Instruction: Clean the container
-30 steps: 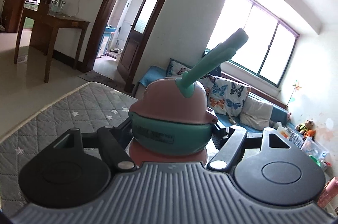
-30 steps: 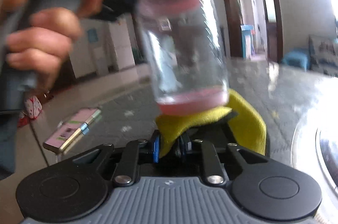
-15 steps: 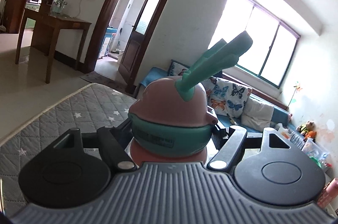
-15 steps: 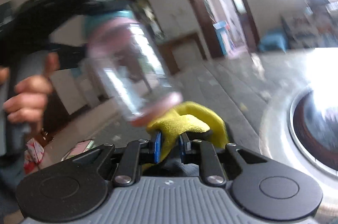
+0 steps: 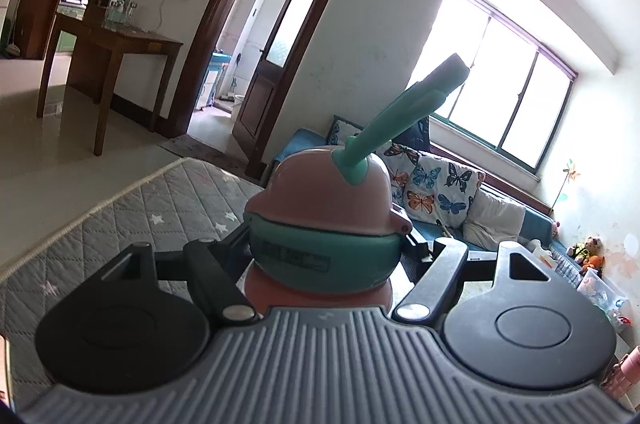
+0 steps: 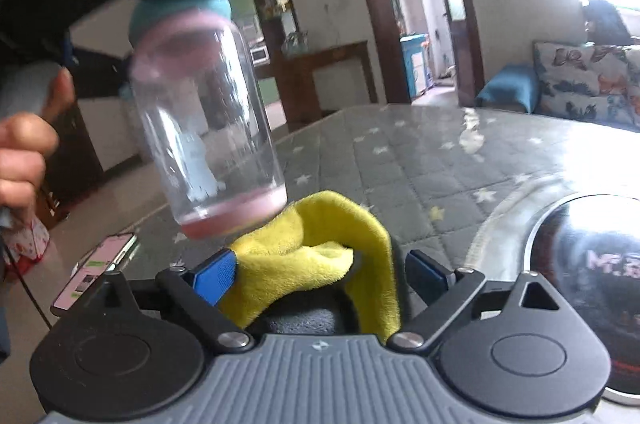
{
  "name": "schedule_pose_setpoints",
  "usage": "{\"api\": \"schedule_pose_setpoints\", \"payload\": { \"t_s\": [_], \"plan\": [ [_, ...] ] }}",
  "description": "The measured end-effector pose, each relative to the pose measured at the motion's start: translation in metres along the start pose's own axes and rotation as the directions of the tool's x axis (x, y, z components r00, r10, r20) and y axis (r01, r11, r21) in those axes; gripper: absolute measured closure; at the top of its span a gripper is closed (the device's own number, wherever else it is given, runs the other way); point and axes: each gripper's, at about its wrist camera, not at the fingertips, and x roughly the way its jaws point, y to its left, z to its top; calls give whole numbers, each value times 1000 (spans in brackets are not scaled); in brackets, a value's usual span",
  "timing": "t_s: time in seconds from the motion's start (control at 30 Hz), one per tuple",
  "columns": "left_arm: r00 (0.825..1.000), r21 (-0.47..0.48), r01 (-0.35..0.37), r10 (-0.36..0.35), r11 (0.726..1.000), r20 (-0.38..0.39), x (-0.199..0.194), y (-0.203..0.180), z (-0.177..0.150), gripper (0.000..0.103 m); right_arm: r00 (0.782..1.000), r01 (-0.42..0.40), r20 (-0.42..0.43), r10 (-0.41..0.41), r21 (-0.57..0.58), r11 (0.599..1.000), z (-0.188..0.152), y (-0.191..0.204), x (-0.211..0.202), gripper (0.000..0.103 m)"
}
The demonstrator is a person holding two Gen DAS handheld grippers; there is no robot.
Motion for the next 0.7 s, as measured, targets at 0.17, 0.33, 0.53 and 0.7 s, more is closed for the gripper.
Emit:
{"api": "schedule_pose_setpoints", "payload": {
  "t_s": [0.17,0.33,0.53,0.7],
  "plan": [
    [1000,-1,-8,8,1000,19,-6,4,8,30,999,10,-48,-11,-11,1000,-3,3,28,0],
    [999,3,-13,13,1000,29,-9,5,12,30,996,-31,-83,32,10,999,-8,13,38,0],
    [999,-9,-16,17,1000,31,-13,6,15,30,987,-49,-151,47,-10,999,-14,28,48,0],
    [999,-9,-19,20,1000,40,-17,6,19,30,992,-9,-125,0,-78,997,-13,36,52,0]
  ]
}}
